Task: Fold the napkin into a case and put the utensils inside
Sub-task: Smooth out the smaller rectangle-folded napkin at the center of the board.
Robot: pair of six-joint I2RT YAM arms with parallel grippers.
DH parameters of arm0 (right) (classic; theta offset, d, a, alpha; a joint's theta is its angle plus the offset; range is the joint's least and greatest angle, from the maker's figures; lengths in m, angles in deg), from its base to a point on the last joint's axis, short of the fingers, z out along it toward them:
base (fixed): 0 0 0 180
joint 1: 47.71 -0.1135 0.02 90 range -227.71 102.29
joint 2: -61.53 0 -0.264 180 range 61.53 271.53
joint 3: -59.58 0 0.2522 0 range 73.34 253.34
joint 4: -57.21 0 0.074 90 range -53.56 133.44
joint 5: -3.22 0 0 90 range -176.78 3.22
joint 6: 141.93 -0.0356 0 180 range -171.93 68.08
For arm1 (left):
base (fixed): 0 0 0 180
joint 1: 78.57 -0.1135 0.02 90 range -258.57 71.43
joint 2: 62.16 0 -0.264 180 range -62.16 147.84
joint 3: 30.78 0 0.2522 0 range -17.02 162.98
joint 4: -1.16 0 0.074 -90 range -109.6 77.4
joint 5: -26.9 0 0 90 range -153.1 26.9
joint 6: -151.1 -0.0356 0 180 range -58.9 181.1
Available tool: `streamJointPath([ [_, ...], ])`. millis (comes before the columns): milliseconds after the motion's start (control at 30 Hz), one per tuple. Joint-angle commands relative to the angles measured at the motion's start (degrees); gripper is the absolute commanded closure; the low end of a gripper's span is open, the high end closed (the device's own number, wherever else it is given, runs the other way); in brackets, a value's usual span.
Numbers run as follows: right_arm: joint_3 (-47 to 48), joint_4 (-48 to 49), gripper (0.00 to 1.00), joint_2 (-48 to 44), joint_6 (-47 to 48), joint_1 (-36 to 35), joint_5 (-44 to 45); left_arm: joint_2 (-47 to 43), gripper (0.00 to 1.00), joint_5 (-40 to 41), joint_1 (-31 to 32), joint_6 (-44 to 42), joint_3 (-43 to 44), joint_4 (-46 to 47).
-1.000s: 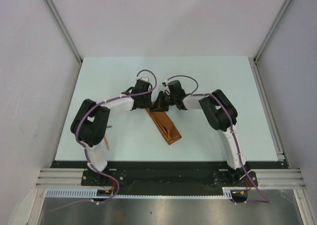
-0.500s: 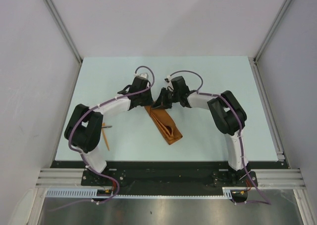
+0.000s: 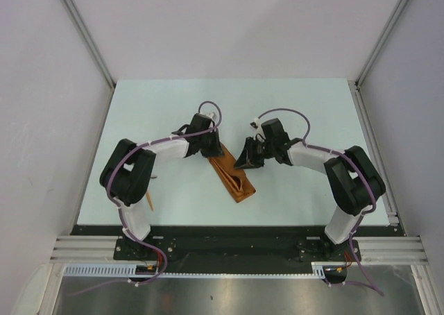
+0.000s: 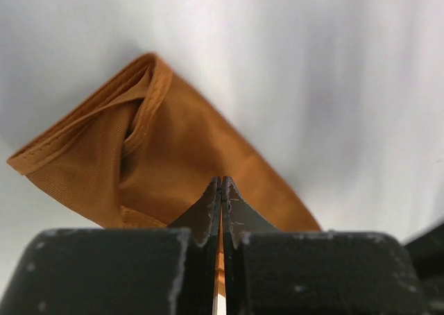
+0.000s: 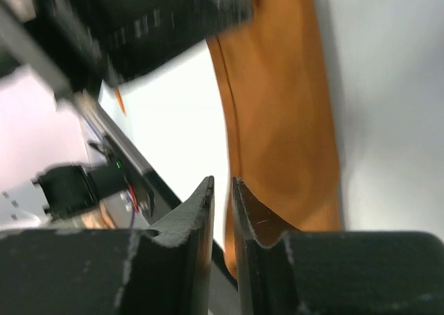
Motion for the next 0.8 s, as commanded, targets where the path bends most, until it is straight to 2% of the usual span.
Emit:
streamJointPath([
  [0, -8.4, 6.1, 0.79, -4.6, -2.2, -2.0, -1.7, 2.4, 1.00, 1.8, 0.3, -0.7, -1.2, -0.2],
  [200, -18.2, 14.3, 0.80, -5.4, -5.8, -4.8, -0.5, 4.4, 1.00, 7.0, 0.2, -1.9, -2.1, -2.1],
  [367, -16.3, 10.0, 0.80, -5.9, -1.1, -5.8, 1.1, 2.7, 1.00, 7.3, 0.4, -2.1, -1.2, -2.2],
  [433, -13.8, 4.0, 0.80, -7.3, 3.2, -6.5, 3.3, 1.1, 1.00, 6.3, 0.4, -2.2, 0.1, -3.3],
  [467, -11.0, -2.2, 0.79, -9.3, 5.3, -7.0, 6.0, -1.4, 0.98, 5.8, 0.5, -2.1, 0.2, -3.5],
  [533, -7.8, -7.1, 0.72, -11.4, 10.7, -8.6, 8.7, -4.9, 0.91, 3.8, 0.5, -1.6, 0.4, -4.5],
  [567, -4.4, -12.2, 0.70, -12.2, 12.5, -9.3, 10.1, -8.3, 0.81, 3.4, 0.5, -1.4, 0.8, -5.0],
  [600, -2.7, -14.7, 0.68, -13.2, 14.1, -9.9, 13.8, -10.0, 0.75, 2.9, 0.1, -1.0, 0.8, -5.3],
  [667, 0.6, -18.7, 0.57, -13.6, 19.3, -12.6, 18.6, -13.3, 0.64, 1.5, -1.0, -0.4, 0.8, -6.6],
  [700, 2.8, -21.4, 0.52, -13.6, 20.7, -13.3, 23.5, -16.1, 0.63, 0.6, -3.0, 0.7, 0.3, -6.9],
  [733, 3.9, -22.0, 0.42, -13.4, 21.8, -15.0, 25.4, -17.8, 0.62, -0.2, -4.3, 1.2, 0.1, -8.0],
  [767, 4.4, -21.6, 0.37, -13.0, 24.4, -15.8, 26.5, -19.4, 0.61, -1.0, -5.4, 1.4, -0.4, -8.5],
])
